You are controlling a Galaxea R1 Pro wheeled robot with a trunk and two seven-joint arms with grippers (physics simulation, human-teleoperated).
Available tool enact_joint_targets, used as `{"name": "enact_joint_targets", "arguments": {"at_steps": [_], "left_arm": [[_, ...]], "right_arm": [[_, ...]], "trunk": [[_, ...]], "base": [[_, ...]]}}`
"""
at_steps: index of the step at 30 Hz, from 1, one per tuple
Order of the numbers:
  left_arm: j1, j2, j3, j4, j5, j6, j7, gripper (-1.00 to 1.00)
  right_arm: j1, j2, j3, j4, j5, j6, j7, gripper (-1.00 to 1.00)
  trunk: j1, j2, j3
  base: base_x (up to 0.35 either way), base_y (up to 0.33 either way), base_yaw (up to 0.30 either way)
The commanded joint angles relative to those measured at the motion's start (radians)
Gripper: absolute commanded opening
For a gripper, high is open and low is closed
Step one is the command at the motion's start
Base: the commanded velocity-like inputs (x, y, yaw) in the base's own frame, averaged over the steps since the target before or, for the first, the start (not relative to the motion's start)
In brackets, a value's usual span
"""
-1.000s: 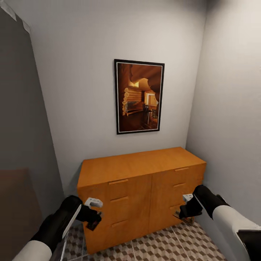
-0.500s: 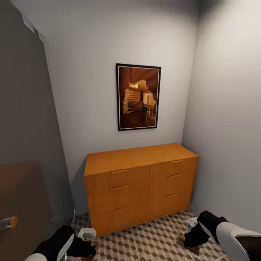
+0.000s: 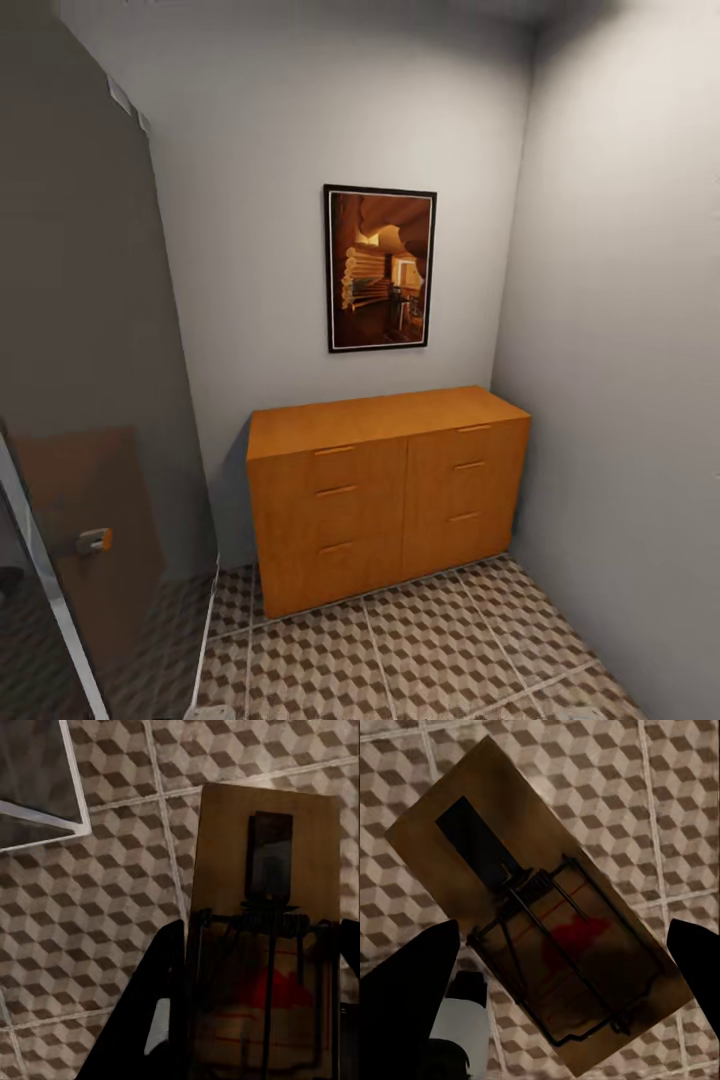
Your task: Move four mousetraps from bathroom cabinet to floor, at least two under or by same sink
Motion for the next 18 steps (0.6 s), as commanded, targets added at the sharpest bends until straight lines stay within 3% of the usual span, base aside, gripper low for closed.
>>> {"name": "enact_joint_targets", "arguments": {"at_steps": [1,3,5,11,14,15,16,18], "left_arm": [[0.0,-0.003,-0.008,0.0,0.008,-0.002,0.016,-1.0],[0.0,-0.009,-0.008,0.003,0.011,-0.038,0.044,-1.0],[0.013,-0.017,-0.008,0.006,0.017,-0.113,0.07,-1.0],[0.072,-0.018,-0.007,0.006,0.029,-0.148,0.079,-1.0],[0.107,-0.005,-0.005,0.007,0.085,-0.164,0.079,-1.0],[0.139,0.004,-0.004,0.007,0.148,-0.207,0.081,-1.0],[0.153,0.007,-0.004,0.007,0.173,-0.224,0.081,-1.0],[0.177,0.013,-0.003,0.007,0.196,-0.241,0.081,-1.0]], "right_arm": [[0.011,0.0,0.003,0.001,-0.001,-0.007,-0.004,-1.0],[0.036,0.0,0.003,0.001,-0.021,-0.026,-0.021,-1.0],[0.073,0.004,0.003,0.001,-0.039,-0.079,-0.035,-1.0],[0.143,0.027,0.003,0.001,-0.043,-0.138,-0.04,-1.0],[0.161,0.046,0.004,0.001,-0.042,-0.143,-0.045,-1.0],[0.165,0.051,0.004,0.001,-0.041,-0.145,-0.061,-1.0],[0.166,0.053,0.004,0.001,-0.041,-0.145,-0.067,-1.0],[0.167,0.054,0.004,0.001,-0.042,-0.146,-0.073,-1.0]], "trunk": [[-0.001,-0.001,-0.001],[-0.001,-0.001,-0.001],[-0.001,-0.001,-0.001],[-0.001,-0.001,-0.001],[-0.001,-0.001,-0.001],[-0.001,-0.001,-0.001],[-0.001,-0.001,-0.001],[-0.001,-0.001,-0.001]], "base": [[-0.347,0.0,0.0],[-0.347,0.0,0.0],[-0.347,0.0,0.0],[-0.347,0.0,0.0],[-0.347,0.0,0.0],[-0.347,0.0,0.0],[-0.347,0.0,0.0],[-0.347,0.0,0.0]]}}
